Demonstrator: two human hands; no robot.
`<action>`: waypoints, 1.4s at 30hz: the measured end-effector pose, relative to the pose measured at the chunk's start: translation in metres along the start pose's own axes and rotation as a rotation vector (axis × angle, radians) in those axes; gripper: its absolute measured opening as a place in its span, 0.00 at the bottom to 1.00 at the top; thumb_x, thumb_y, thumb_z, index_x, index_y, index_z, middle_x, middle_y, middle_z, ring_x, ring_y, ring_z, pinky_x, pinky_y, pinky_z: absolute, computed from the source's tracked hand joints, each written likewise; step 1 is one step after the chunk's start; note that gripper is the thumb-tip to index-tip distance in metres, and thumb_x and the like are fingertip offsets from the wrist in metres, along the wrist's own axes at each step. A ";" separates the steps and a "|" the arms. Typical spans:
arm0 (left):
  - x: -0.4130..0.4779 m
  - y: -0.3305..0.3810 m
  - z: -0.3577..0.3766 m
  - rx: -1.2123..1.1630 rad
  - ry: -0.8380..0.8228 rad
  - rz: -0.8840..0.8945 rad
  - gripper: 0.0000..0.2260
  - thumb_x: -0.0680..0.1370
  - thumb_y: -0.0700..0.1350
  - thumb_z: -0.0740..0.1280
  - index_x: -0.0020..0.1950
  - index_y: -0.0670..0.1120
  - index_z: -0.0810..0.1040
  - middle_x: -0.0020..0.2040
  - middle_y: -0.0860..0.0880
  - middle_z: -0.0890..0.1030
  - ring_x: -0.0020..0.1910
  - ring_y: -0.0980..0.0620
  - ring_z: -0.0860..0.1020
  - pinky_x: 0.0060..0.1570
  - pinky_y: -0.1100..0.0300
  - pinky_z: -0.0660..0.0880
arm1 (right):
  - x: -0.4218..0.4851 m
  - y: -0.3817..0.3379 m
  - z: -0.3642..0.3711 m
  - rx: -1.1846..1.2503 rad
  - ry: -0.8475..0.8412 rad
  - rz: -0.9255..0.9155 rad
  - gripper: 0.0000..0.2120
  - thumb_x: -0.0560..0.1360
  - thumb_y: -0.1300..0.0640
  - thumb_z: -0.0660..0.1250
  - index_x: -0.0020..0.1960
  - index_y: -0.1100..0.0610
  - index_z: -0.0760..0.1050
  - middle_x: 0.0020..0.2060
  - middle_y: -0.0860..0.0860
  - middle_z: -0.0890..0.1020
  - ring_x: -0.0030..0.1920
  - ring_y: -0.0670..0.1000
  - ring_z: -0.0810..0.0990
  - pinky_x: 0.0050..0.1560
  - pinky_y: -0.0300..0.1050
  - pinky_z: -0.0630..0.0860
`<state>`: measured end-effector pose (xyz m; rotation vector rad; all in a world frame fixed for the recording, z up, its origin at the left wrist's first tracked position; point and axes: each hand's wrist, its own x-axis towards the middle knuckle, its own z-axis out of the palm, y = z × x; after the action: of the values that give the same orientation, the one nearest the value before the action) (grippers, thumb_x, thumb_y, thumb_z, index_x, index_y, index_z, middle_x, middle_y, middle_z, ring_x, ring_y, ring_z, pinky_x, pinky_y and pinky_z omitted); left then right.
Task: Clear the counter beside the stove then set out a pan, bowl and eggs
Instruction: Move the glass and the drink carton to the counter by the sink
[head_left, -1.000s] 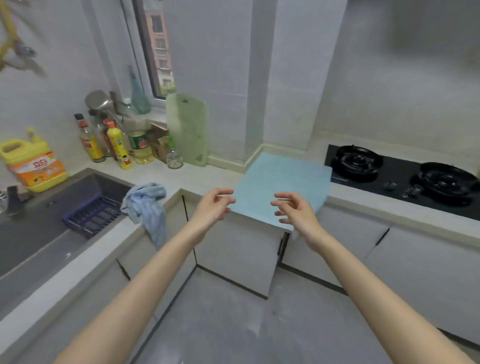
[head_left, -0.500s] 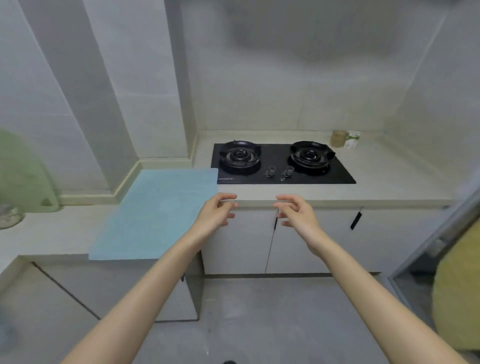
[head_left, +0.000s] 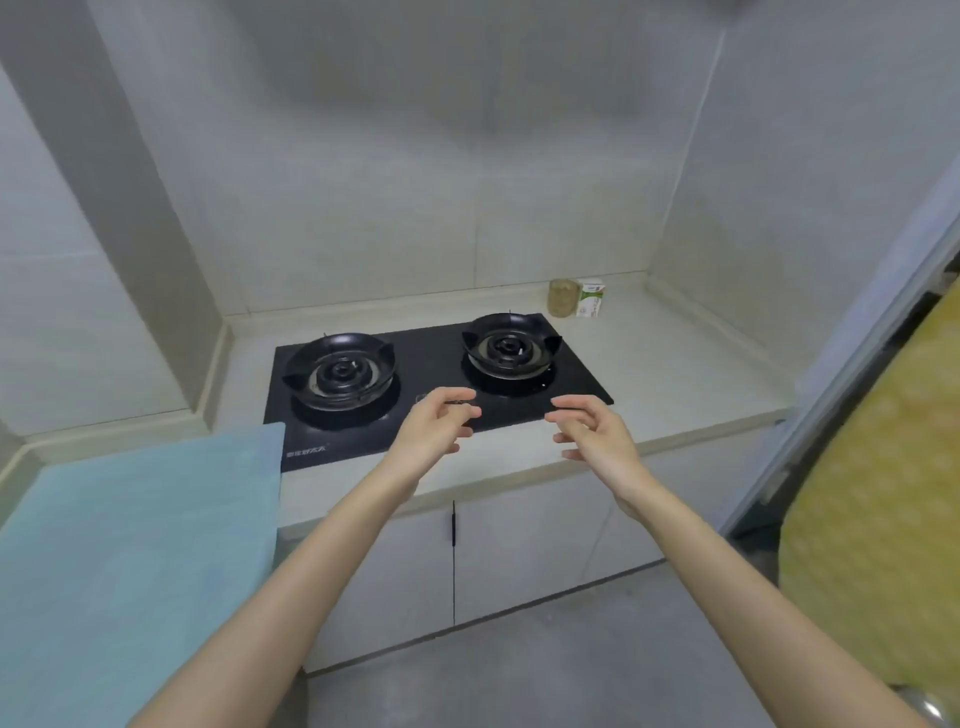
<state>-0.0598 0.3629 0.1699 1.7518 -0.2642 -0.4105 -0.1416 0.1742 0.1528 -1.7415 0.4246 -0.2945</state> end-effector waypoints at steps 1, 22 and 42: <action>0.016 0.003 0.006 -0.003 -0.013 0.003 0.11 0.79 0.45 0.63 0.62 0.50 0.75 0.53 0.53 0.81 0.52 0.52 0.80 0.55 0.55 0.76 | 0.013 0.001 -0.007 0.004 0.013 -0.002 0.09 0.78 0.59 0.63 0.56 0.51 0.75 0.52 0.51 0.82 0.47 0.49 0.80 0.49 0.43 0.77; 0.294 0.055 0.228 0.033 0.014 0.009 0.15 0.81 0.44 0.60 0.68 0.50 0.71 0.55 0.53 0.77 0.57 0.52 0.75 0.53 0.57 0.76 | 0.301 0.052 -0.220 -0.069 0.015 -0.007 0.08 0.78 0.56 0.64 0.56 0.50 0.76 0.48 0.46 0.79 0.46 0.49 0.79 0.47 0.40 0.76; 0.511 0.052 0.294 0.203 0.254 -0.061 0.33 0.75 0.46 0.71 0.76 0.51 0.59 0.74 0.45 0.65 0.71 0.45 0.66 0.64 0.55 0.67 | 0.561 0.084 -0.263 -0.439 -0.224 -0.117 0.17 0.77 0.59 0.63 0.65 0.50 0.70 0.58 0.49 0.73 0.54 0.53 0.74 0.54 0.44 0.71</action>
<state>0.2861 -0.1121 0.1007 1.9930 -0.0725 -0.2061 0.2429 -0.3172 0.1070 -2.2064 0.2341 -0.0884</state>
